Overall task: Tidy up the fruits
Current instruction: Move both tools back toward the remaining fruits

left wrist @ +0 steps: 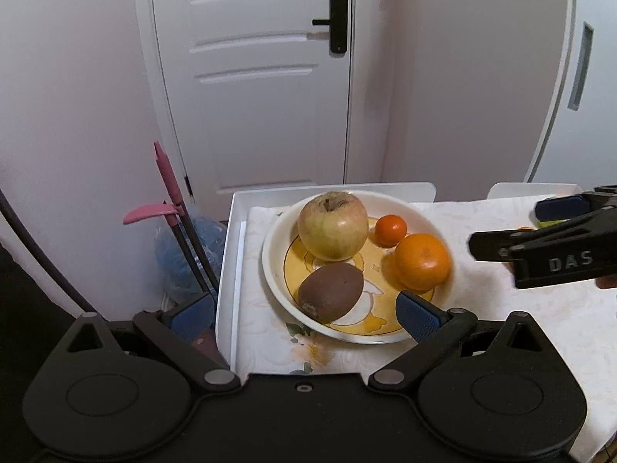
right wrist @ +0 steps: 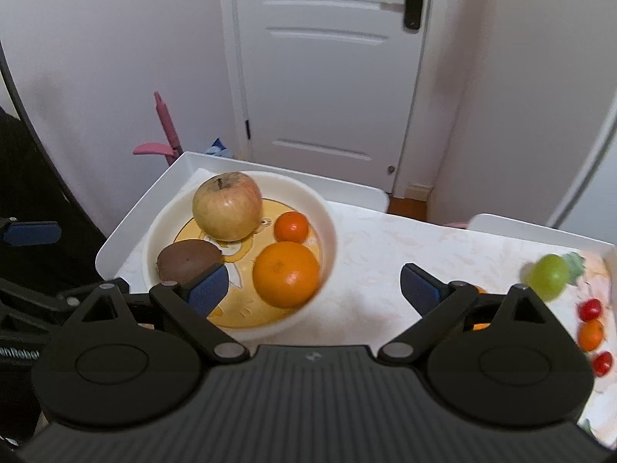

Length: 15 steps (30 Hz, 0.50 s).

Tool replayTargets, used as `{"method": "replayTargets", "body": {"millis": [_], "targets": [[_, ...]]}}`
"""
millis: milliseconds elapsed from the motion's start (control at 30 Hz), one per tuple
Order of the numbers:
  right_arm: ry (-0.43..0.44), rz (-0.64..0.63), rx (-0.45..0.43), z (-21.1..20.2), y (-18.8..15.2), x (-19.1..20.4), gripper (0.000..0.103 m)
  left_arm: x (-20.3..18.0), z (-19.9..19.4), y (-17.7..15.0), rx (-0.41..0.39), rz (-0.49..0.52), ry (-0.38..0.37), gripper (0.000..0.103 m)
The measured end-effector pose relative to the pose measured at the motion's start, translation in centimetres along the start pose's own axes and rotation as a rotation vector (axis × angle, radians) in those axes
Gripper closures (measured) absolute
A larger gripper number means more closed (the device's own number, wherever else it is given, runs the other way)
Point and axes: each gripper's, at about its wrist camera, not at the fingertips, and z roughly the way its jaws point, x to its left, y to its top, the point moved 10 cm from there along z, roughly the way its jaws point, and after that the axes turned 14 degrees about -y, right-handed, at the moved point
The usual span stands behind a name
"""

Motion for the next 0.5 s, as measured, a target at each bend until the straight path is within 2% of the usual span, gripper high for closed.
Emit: {"method": "replayTargets", "body": {"millis": [233,500], "targets": [[-0.030,0.056,-0.013,-2.6,-1.2,-4.5,0.000,-2.5,-1.6,0.6,-0.041,0.019,0.001,0.001],[-0.056,0.084,-0.045,-5.4,-3.2,-11.1,0.000,-8.0,-2.4,1.5,-0.083,0.025,-0.008,0.001]]}}
